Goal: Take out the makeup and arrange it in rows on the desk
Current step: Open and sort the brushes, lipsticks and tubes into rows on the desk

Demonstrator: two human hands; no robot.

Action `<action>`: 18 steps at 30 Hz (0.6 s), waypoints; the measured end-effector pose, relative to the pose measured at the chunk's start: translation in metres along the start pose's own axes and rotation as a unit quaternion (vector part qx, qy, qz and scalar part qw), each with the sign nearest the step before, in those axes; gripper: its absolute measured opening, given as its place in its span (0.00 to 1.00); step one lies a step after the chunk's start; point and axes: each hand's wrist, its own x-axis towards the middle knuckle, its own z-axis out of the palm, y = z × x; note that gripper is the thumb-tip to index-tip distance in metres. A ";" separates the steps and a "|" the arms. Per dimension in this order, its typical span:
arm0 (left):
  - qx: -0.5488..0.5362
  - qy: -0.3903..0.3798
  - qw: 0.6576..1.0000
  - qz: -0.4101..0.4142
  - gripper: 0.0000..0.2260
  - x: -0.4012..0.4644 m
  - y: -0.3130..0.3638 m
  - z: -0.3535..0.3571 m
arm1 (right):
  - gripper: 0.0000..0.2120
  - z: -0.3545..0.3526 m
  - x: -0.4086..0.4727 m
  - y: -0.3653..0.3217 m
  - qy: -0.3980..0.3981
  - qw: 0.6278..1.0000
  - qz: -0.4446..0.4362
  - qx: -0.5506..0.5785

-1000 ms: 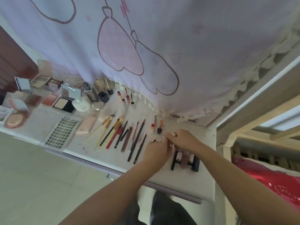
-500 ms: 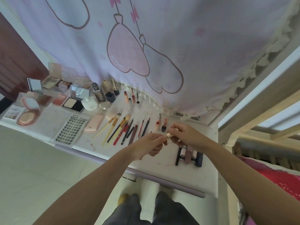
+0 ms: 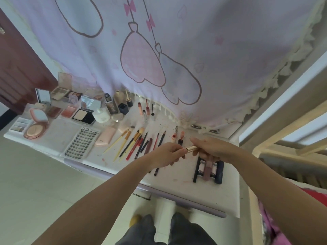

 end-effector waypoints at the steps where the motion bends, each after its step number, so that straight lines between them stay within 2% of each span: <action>1: -0.010 -0.003 1.000 -0.001 0.12 0.002 0.001 0.000 | 0.23 -0.001 0.001 0.000 -0.001 1.000 -0.002 0.019; 6: -0.074 -0.017 0.997 -0.021 0.12 0.006 0.007 -0.008 | 0.05 -0.011 0.001 0.003 -0.006 0.995 -0.045 0.086; 8: -0.052 -0.022 0.998 -0.018 0.12 0.006 0.007 -0.009 | 0.07 -0.012 0.000 0.004 -0.023 0.994 -0.037 0.103; 11: -0.028 -0.032 0.999 -0.019 0.12 0.007 0.009 -0.008 | 0.17 -0.011 0.000 0.003 -0.019 0.996 -0.015 0.082; 13: -0.024 -0.044 0.998 -0.022 0.13 0.008 0.011 -0.009 | 0.16 -0.011 0.001 0.005 -0.016 0.998 -0.015 0.064; 16: -0.044 -0.058 0.997 -0.032 0.13 0.008 0.012 -0.012 | 0.08 -0.016 0.000 0.009 -0.034 0.994 -0.030 0.099; 18: -0.046 -0.060 0.997 -0.028 0.13 0.008 0.013 -0.013 | 0.11 -0.018 -0.001 0.008 -0.027 0.992 -0.029 0.123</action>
